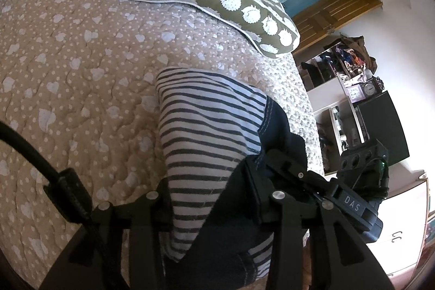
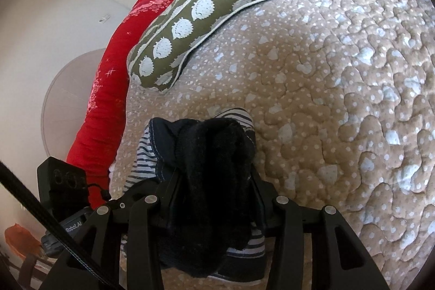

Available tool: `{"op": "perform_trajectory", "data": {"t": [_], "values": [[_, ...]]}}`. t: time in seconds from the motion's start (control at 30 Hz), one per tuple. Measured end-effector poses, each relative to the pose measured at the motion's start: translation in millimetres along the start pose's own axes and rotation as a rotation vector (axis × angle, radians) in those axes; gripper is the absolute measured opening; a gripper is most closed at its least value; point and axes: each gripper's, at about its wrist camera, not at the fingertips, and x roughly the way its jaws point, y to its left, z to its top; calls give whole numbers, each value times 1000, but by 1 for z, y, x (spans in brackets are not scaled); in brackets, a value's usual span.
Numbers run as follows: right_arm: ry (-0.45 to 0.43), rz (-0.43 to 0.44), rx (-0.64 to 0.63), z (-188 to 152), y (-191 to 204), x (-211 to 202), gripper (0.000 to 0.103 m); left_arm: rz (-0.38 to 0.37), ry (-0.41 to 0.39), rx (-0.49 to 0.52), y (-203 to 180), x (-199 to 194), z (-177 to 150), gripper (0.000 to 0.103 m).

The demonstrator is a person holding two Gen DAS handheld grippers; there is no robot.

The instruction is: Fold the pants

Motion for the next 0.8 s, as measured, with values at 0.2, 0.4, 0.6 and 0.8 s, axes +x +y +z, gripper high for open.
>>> {"op": "perform_trajectory", "data": {"t": [0.2,0.4,0.6,0.8], "values": [[-3,-1,11,-2,-3,-1,55,2,1,-31,7,3,2,50],[-28,-29,-22,-5,11,-15,61,59,-33,-13,4,-16,-3,50],[-92,-59,-38,-13,21,-47,64,144,-113,1,4,-54,-12,55],[-120,-92,-27,-34,22,-71,66,217,-179,27,-1,-90,-41,56]]}}
